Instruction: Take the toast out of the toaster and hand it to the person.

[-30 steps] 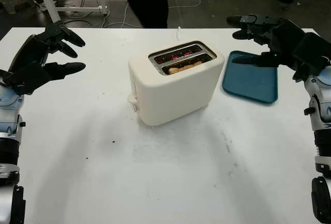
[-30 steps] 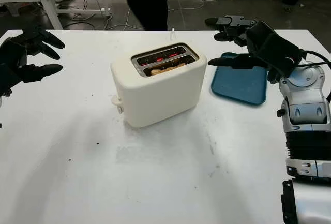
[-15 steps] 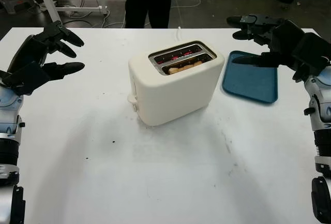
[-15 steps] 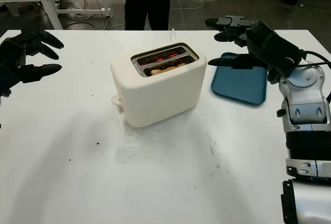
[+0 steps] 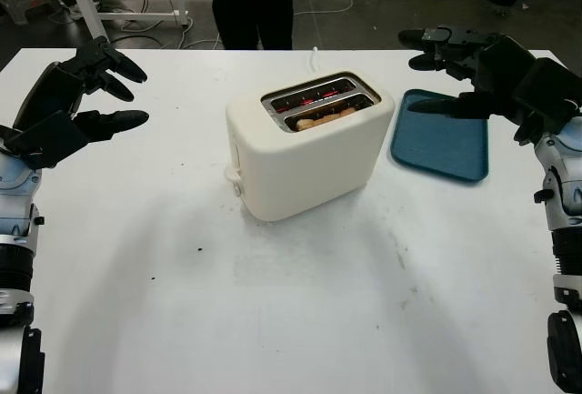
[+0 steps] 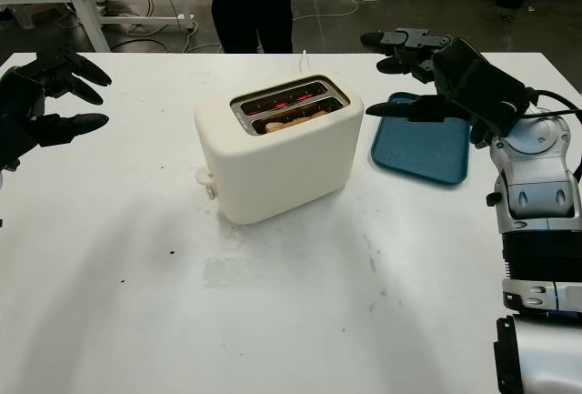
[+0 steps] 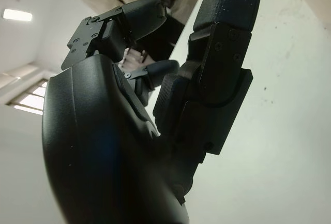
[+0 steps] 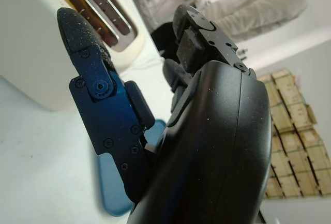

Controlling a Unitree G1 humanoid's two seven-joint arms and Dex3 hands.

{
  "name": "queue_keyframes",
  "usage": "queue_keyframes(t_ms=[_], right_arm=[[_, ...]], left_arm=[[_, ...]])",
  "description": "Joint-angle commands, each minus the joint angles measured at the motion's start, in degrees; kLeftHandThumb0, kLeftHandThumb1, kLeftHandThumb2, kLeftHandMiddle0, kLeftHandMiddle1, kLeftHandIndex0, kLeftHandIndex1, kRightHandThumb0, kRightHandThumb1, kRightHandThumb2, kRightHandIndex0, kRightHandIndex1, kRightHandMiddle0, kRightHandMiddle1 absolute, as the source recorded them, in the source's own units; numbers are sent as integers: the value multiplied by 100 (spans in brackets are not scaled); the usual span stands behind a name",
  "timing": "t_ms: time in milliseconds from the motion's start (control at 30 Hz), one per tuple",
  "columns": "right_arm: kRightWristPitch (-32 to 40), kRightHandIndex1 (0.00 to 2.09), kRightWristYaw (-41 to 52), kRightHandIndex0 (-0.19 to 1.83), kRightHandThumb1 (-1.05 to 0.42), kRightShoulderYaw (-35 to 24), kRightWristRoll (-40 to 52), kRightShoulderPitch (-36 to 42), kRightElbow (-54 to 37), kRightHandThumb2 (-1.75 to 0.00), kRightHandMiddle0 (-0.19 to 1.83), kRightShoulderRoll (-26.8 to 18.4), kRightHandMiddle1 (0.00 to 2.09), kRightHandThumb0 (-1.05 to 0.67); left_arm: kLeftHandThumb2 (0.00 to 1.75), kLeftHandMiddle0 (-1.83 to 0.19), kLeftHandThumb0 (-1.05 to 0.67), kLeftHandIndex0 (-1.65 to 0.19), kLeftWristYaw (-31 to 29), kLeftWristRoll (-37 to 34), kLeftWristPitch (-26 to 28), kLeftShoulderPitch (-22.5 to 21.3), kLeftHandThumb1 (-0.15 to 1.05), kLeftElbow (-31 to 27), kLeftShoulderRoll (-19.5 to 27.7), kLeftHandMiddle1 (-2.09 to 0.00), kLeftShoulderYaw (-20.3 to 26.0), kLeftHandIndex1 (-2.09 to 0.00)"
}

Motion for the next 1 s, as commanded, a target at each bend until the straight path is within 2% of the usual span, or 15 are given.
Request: queue_keyframes(t_ms=[0, 433, 967], right_arm=[[-86, 86, 12, 0, -69, 10, 24, -18, 27, 0, 47, 46, 1, -68], [-80, 84, -19, 1, -69, -2, -16, 45, -43, 0, 47, 4, 1, -67], [-94, 82, 51, 1, -69, -19, 48, -1, 22, 0, 47, 3, 1, -65]], left_arm=[[11, -24, -105, -20, 9, -2, -68, 7, 92, 45, -51, -151, -20, -142], [14, -23, -105, -19, 96, 119, -287, -15, 92, 142, -67, -153, -63, -143], [13, -25, -105, -20, 110, 120, -156, -28, 92, 64, -69, -151, -74, -143]])
